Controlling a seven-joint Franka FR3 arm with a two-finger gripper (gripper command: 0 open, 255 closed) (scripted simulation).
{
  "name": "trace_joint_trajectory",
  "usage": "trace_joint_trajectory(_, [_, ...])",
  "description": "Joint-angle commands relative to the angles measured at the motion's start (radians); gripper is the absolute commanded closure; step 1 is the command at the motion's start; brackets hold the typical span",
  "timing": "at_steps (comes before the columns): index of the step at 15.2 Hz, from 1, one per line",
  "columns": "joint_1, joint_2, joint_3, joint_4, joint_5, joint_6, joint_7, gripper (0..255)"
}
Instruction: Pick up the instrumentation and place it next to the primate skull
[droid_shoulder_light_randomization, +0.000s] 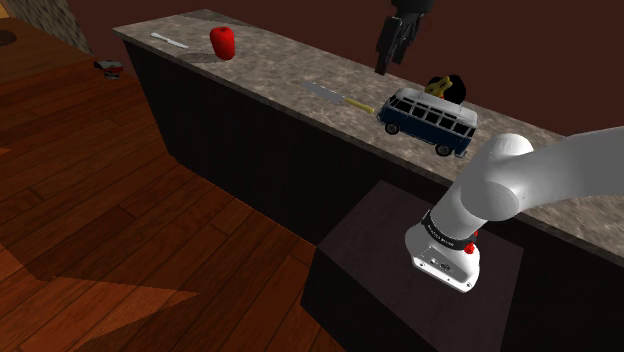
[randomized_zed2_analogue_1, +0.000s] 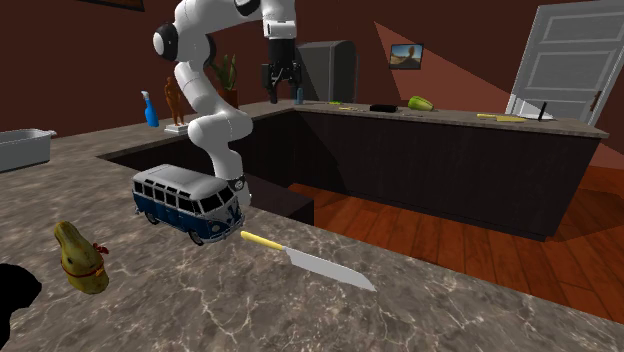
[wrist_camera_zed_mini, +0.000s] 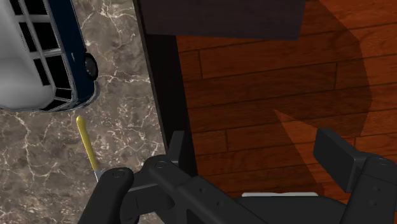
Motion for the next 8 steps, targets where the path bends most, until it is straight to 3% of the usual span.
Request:
trace_joint_trajectory(1, [0.000, 0.000, 0.000, 0.000, 0.000, 0.000, 0.000, 0])
trace_joint_trajectory(8, [-0.028, 0.134, -0.088, -0.051, -0.061, 0.189, -0.120, 0])
